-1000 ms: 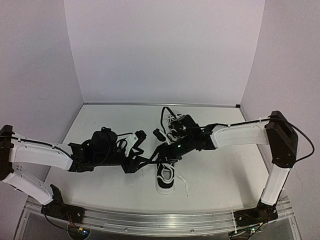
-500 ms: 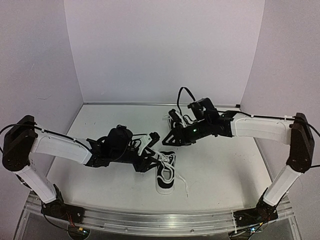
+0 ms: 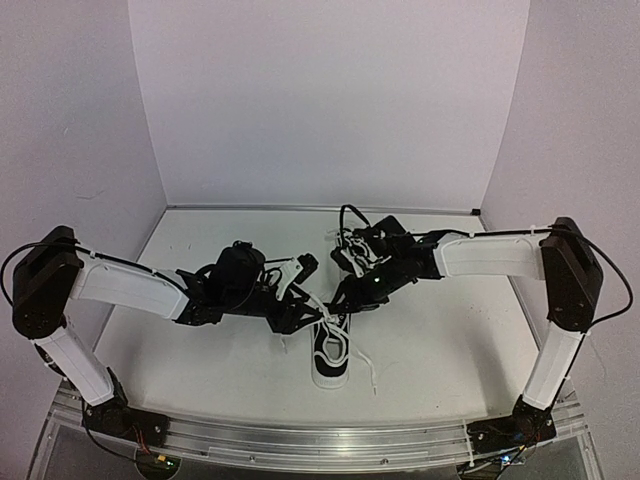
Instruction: Tie the shoes
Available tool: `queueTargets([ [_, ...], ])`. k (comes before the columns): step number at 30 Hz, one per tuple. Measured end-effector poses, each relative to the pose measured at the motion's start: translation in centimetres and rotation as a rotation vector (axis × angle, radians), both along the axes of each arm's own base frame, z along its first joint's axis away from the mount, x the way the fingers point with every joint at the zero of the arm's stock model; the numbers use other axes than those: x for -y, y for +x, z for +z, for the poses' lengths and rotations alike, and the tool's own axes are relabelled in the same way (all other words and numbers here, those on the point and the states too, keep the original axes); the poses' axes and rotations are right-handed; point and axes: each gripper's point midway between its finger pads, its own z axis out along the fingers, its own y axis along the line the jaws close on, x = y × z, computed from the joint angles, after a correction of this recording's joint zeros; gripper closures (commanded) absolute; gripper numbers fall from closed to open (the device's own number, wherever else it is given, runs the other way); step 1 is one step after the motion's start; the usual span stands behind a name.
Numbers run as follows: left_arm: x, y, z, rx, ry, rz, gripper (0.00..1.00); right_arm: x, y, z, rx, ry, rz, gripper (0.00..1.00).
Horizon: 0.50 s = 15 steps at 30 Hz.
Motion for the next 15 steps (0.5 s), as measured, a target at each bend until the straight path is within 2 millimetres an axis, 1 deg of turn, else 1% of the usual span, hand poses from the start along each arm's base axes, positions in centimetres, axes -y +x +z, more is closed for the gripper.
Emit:
queueTargets([
  [8, -0.1, 0.0, 0.2, 0.001, -0.003, 0.0, 0.39, -0.3, 0.2, -0.4, -0.001, -0.005, 0.011, 0.73],
  [15, -1.0, -0.3, 2.0, 0.025, -0.023, 0.005, 0.33, -0.4, -0.1, -1.3, -0.026, -0.008, 0.025, 0.76],
])
